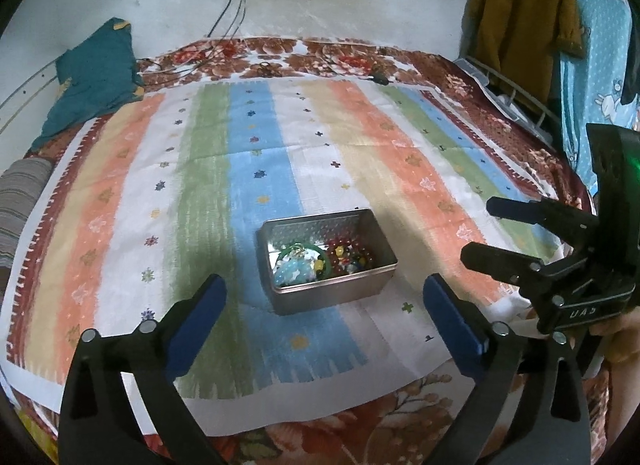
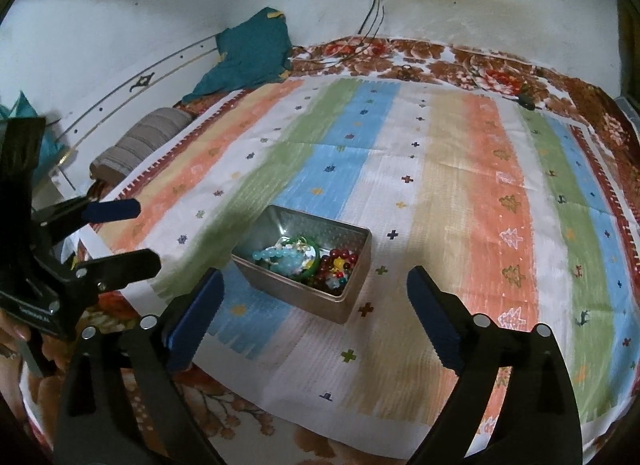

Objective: Organize jewelry

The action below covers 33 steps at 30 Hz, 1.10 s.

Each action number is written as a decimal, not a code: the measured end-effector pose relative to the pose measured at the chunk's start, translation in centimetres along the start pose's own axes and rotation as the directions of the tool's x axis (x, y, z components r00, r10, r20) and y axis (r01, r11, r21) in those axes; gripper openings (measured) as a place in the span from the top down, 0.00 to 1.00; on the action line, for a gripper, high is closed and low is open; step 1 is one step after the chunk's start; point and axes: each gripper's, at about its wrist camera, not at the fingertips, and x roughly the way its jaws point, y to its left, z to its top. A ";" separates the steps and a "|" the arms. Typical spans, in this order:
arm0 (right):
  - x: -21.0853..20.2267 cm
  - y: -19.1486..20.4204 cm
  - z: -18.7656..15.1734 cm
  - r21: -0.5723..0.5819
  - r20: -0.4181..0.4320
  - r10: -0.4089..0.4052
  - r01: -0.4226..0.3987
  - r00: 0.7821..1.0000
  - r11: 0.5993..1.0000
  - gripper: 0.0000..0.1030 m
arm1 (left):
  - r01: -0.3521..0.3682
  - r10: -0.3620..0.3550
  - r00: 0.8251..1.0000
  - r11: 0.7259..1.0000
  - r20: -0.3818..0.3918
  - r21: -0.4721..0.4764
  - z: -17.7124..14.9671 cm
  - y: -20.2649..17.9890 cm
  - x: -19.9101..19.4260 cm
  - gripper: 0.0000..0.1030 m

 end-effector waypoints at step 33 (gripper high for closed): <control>-2.9 1.8 -1.5 -0.038 0.110 -0.044 0.049 0.993 0.998 0.06 | -0.127 0.122 0.985 0.991 0.125 0.032 -2.2 -1.4 -2.9 0.06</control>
